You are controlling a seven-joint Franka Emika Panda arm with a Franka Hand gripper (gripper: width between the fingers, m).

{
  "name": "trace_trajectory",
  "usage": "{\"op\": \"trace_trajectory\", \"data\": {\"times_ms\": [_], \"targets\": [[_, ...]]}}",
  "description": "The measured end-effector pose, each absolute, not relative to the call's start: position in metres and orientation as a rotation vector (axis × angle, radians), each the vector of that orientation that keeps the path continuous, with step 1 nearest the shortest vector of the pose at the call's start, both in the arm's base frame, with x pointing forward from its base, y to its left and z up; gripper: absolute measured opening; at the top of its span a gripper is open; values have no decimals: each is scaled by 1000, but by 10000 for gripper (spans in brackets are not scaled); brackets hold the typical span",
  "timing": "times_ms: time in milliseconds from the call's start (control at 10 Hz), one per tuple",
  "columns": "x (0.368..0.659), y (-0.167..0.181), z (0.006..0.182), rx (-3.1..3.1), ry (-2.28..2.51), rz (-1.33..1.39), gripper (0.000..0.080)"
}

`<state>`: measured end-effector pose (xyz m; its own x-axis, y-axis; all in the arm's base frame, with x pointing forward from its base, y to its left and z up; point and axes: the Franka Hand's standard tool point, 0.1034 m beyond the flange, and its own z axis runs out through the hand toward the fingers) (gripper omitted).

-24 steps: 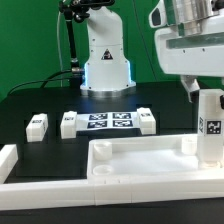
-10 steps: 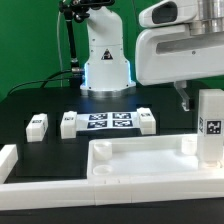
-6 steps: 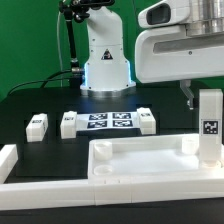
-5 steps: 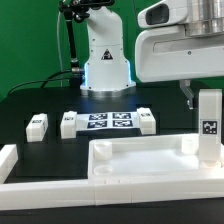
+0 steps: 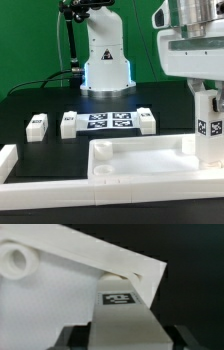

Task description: Assemble desk

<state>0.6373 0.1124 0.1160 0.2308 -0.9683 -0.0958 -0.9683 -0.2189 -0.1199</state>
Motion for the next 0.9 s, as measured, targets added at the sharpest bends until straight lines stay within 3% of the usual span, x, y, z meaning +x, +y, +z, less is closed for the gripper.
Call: {"op": "trace_trajectory", "data": {"times_ms": [200, 300, 400, 500, 600, 900], "targets": [[637, 115, 116, -2253, 1961, 12, 290], [637, 115, 116, -2253, 1961, 13, 353], [637, 115, 116, -2259, 1954, 13, 488], [637, 115, 116, -2283, 1928, 9, 488], [636, 114, 115, -2485, 1679, -8, 614], [636, 118, 116, -2704, 1318, -2, 648]]}}
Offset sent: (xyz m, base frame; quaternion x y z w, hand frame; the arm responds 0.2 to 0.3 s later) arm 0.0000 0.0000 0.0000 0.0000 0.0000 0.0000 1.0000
